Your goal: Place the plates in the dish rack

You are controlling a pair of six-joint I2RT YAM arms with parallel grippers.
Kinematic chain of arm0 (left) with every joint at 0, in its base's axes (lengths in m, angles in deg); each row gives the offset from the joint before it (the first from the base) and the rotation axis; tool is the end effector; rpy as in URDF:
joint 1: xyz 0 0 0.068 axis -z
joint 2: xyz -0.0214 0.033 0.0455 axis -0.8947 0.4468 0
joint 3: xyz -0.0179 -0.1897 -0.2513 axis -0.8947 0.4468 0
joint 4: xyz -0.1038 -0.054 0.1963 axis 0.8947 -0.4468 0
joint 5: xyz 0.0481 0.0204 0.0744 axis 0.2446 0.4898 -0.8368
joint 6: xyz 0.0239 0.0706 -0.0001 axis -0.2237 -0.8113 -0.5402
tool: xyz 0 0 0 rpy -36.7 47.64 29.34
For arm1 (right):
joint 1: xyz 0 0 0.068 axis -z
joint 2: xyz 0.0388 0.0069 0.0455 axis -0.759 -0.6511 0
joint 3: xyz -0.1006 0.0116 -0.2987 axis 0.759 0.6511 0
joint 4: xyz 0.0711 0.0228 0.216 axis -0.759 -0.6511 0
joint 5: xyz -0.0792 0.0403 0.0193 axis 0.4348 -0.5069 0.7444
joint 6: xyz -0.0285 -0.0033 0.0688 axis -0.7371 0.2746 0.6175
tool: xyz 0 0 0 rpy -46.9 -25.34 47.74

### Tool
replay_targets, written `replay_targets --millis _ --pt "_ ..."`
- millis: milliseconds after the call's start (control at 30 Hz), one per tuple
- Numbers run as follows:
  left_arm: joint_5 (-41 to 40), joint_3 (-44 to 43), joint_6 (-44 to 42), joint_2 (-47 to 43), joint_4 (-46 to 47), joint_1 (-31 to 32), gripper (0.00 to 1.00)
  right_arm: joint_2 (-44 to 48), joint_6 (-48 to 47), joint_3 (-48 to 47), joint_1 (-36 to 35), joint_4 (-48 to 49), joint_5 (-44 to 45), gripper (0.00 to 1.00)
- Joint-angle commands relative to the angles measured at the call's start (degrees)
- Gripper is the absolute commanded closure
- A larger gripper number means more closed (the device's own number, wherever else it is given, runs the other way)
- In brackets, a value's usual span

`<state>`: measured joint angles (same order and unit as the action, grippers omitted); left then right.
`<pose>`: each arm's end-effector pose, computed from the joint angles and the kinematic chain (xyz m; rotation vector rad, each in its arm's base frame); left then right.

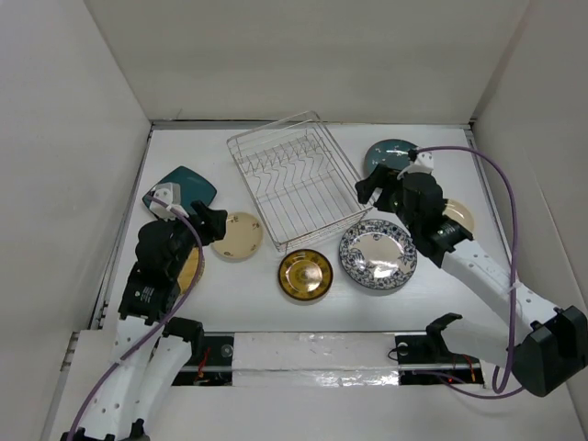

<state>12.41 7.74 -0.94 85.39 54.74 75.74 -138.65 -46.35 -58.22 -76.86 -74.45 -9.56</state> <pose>0.0894 -0.0229 0.3419 -0.0956 1.6821 -0.4910 0.2065 0.0919 0.3552 0.1903 1.8743 0.4805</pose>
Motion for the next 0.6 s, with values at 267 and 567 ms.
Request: replay_targets --millis 267,567 --pt "4.67 2.58 -3.56 -11.13 4.19 0.12 0.54 4.34 -0.27 0.83 0.68 7.38 -2.18 0.95" --pt "9.05 3.55 -4.97 -16.50 5.51 0.12 1.00 -2.68 3.51 0.13 15.85 10.98 -1.05 1.00"
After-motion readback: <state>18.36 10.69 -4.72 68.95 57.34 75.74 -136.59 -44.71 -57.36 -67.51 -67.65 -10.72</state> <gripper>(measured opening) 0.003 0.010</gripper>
